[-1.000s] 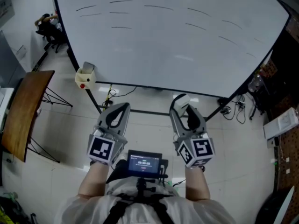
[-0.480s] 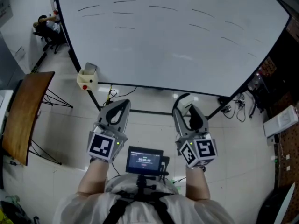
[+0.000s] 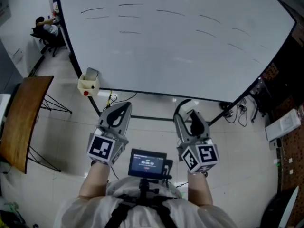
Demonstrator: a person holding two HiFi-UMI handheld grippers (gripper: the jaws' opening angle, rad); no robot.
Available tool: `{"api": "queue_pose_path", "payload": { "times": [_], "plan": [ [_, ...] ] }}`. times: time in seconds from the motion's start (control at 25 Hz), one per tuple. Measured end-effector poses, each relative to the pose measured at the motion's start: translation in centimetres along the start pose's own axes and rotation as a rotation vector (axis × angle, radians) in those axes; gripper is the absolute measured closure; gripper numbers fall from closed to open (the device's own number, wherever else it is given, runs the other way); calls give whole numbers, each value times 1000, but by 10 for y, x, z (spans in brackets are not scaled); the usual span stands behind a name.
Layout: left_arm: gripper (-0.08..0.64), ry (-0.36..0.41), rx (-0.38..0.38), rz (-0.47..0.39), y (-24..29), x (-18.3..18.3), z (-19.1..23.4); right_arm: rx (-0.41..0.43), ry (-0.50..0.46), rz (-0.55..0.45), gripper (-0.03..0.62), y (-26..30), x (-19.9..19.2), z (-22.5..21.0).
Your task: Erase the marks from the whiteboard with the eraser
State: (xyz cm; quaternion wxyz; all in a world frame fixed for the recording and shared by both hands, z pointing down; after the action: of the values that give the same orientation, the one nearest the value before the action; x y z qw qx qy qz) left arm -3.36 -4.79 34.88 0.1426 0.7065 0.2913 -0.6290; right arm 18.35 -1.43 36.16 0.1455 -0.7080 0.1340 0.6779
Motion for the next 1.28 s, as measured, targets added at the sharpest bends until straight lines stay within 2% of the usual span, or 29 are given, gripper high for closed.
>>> {"api": "queue_pose_path", "payload": {
  "times": [0.76, 1.28],
  "plan": [
    [554, 14, 21, 7, 8, -4, 15, 19, 0, 2, 354, 21, 0, -4],
    [554, 21, 12, 1, 17, -3, 16, -5, 18, -4, 354, 25, 0, -13]
  ]
}}
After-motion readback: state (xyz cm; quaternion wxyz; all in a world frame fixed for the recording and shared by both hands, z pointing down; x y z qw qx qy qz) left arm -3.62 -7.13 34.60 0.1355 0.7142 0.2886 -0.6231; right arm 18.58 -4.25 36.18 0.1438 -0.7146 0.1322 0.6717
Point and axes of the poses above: the fingertips, and each gripper's own axes: y forward along the fingers, z to its left, x out of its top, the point moved 4 cm from there along -y, backward along the fingers, and after that the axes turned 2 degrees about x, right-handed, at the moved point
